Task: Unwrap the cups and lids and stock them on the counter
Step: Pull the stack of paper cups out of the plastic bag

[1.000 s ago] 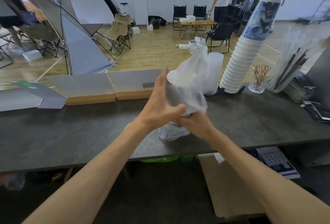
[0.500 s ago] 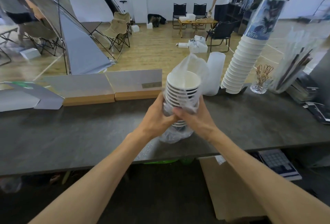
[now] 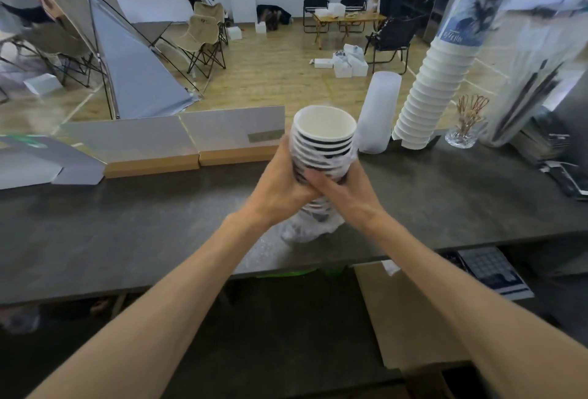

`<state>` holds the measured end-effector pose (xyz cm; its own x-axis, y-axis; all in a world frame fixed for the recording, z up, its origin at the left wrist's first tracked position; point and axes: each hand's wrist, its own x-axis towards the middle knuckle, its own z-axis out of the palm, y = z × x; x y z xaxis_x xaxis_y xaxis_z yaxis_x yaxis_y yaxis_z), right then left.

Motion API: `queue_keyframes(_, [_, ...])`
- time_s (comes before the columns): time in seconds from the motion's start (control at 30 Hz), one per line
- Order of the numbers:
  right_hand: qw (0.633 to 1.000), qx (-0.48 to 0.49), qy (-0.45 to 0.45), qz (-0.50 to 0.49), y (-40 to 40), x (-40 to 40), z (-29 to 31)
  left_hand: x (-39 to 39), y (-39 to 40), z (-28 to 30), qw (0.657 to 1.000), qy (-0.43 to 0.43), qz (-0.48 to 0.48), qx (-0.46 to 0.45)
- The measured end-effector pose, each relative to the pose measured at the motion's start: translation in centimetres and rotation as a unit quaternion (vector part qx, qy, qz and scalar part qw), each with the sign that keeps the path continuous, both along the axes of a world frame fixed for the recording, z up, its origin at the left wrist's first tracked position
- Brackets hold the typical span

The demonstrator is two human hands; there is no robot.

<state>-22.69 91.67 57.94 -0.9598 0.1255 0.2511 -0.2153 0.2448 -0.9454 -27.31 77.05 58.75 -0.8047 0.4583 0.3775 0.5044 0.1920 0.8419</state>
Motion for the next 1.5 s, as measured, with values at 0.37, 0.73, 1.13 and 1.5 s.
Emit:
queue_keyframes(0.37, [0.989,0.111,-0.062,0.077,0.2,2.5,-4.3,3.0,-1.7,-9.6,0.989,-0.029,0.071,-0.127])
queue_keyframes(0.73, [0.993,0.092,-0.031,-0.067,-0.4,0.7,0.8,2.9,-1.5,-9.8,0.981,-0.050,0.126,-0.137])
queue_keyframes(1.13, [0.985,-0.099,-0.012,-0.141,0.3,-2.1,3.5,2.0,-7.7,-8.4,0.938,0.026,0.195,-0.286])
queue_keyframes(1.5, [0.978,0.075,-0.018,-0.193,-3.3,-8.6,1.7,1.4,-17.6,-9.1,0.857,0.059,0.328,-0.394])
